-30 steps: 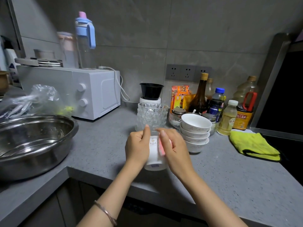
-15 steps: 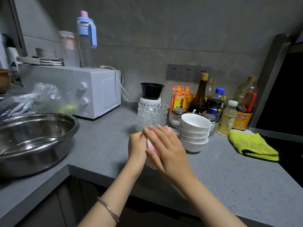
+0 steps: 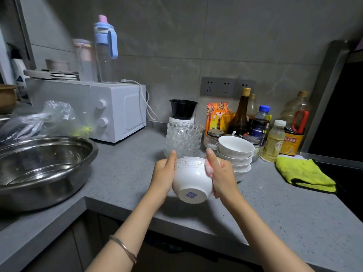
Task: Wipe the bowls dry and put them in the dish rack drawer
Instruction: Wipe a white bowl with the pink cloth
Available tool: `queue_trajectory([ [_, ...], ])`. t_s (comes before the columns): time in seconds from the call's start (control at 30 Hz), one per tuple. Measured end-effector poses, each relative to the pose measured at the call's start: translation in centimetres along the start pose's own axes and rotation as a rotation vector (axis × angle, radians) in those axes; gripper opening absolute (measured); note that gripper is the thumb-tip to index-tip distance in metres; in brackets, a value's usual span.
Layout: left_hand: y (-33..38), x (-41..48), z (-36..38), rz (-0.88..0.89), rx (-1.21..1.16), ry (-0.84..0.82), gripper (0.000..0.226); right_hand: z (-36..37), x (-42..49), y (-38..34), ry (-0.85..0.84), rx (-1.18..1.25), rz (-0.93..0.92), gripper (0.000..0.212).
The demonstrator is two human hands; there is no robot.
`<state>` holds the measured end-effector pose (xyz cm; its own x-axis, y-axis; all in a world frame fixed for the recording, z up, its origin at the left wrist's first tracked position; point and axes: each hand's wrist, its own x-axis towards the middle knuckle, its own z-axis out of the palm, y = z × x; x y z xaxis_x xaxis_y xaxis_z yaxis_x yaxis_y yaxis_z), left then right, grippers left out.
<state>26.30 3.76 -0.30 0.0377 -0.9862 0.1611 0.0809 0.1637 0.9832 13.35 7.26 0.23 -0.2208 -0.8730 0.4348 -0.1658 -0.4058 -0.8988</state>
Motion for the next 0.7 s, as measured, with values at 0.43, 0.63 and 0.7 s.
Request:
queue_trajectory([
  [0.43,-0.2,1.0,0.4,0.056,-0.076,0.212,0.046,1.4,-2.7,1.4,-0.076,-0.497,-0.561,0.044],
  [0.63,0.0,0.5,0.1,0.067,-0.046,0.114,0.048,1.7,-2.4,1.2,-0.061,-0.765,-0.741,0.047],
  [0.7,0.3,0.1,0.3,0.053,-0.071,0.091,0.040,1.5,-1.5,0.2,-0.047,-0.587,-0.611,0.044],
])
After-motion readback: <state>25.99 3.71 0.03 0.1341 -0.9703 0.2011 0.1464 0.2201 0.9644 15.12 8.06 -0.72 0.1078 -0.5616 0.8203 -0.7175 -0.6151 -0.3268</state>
